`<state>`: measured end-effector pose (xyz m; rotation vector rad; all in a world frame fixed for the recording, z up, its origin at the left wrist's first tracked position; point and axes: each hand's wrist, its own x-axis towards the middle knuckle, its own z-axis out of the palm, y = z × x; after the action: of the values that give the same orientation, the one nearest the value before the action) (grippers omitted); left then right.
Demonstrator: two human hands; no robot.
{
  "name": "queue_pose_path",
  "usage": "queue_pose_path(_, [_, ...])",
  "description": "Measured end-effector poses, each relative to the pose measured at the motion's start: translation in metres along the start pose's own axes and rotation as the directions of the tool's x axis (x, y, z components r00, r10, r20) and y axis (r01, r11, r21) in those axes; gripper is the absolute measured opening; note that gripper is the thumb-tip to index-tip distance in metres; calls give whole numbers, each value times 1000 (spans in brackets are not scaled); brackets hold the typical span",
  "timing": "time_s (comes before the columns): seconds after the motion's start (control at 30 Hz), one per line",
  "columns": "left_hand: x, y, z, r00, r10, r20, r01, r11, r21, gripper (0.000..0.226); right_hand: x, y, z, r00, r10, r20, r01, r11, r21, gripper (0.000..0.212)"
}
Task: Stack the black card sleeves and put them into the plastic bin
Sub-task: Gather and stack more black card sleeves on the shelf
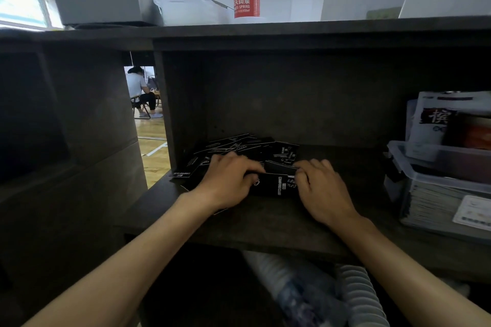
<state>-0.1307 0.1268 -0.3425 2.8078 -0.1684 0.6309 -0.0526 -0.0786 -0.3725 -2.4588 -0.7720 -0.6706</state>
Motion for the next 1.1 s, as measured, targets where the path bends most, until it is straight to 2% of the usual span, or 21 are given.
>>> queue_pose_path(0.1, [16,5,9,999,21,-47,-18,998,60,27,0,-1,-2,1000,13,8,-13,1000,5,46])
queue_pose_path(0.2, [18,7,25,978,-71,-198,53,994,-94,57,-1,-2,-2,1000,-6,-1,5,999,-41,38])
queue_pose_path(0.3, [16,13,36,963,-119,-240,74,980,-187,80,-1,-4,-1,998,-54,29,57,994,-90,38])
queue_pose_path(0.47, [22,33,42,983,-20,-184,-34,957,-287,74,9,-11,-2,991,-107,78,117,984,-138,42])
queue_pose_path(0.53, [17,28,36,987,-40,-158,-14,944,-328,72,12,-13,-1,991,-76,111,94,982,-162,46])
queue_pose_path(0.6, [7,13,27,980,-130,-152,76,946,-315,65,10,-14,4,993,-40,108,62,975,-211,46])
queue_pose_path(0.63, [0,2,21,971,-197,-134,161,957,-241,58,8,-15,6,995,-33,93,53,972,-228,44])
queue_pose_path(0.7, [-18,-20,11,938,-347,-18,348,936,44,50,6,-16,10,997,-33,69,49,969,-240,42])
queue_pose_path(0.77, [-39,-34,5,897,-421,137,385,894,228,54,6,-17,10,998,-30,61,44,971,-233,42])
queue_pose_path(0.93, [-61,-32,-17,946,-230,227,217,973,79,40,5,-16,10,998,-28,53,38,979,-198,44])
queue_pose_path(1.1, [-91,-30,-44,909,-66,412,58,998,31,59,3,-17,7,998,-22,54,32,981,-193,45])
